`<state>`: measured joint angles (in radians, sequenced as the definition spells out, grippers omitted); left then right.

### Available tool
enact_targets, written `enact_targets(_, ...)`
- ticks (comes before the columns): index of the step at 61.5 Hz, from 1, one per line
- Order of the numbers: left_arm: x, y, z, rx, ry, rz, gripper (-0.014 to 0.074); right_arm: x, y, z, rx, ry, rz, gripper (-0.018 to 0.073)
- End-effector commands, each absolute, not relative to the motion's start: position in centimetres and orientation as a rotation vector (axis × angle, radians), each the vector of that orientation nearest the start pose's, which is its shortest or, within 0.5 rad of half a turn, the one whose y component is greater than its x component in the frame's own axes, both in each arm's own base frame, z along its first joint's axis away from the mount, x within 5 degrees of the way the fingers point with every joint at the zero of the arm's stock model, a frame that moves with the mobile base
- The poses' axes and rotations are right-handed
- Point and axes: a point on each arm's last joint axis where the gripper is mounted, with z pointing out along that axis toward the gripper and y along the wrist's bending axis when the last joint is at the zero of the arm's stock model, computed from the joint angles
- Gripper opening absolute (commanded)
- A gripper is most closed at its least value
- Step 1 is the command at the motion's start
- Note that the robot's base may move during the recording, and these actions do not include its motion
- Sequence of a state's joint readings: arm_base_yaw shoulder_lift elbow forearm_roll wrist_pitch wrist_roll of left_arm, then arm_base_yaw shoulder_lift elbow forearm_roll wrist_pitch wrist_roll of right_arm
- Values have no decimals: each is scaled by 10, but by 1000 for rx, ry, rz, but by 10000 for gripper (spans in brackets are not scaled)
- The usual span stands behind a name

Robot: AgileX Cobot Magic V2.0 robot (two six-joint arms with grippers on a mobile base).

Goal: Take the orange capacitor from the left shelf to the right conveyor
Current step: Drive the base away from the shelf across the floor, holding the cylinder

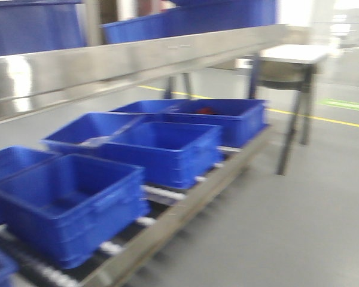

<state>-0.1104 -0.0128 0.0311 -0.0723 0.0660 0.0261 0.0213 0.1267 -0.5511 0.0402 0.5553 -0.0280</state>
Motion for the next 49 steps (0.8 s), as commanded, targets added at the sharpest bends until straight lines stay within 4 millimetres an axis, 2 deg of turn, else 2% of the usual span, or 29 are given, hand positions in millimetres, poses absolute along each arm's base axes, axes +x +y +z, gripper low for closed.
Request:
enact_targets(1, 55, -6, 207, 47, 1464, -133, -127, 23, 2, 350, -31, 1514, 13, 70)
enact_targets(49, 55, -4, 207, 16, 1464, -99, -127, 23, 2, 350, -31, 1514, 13, 70)
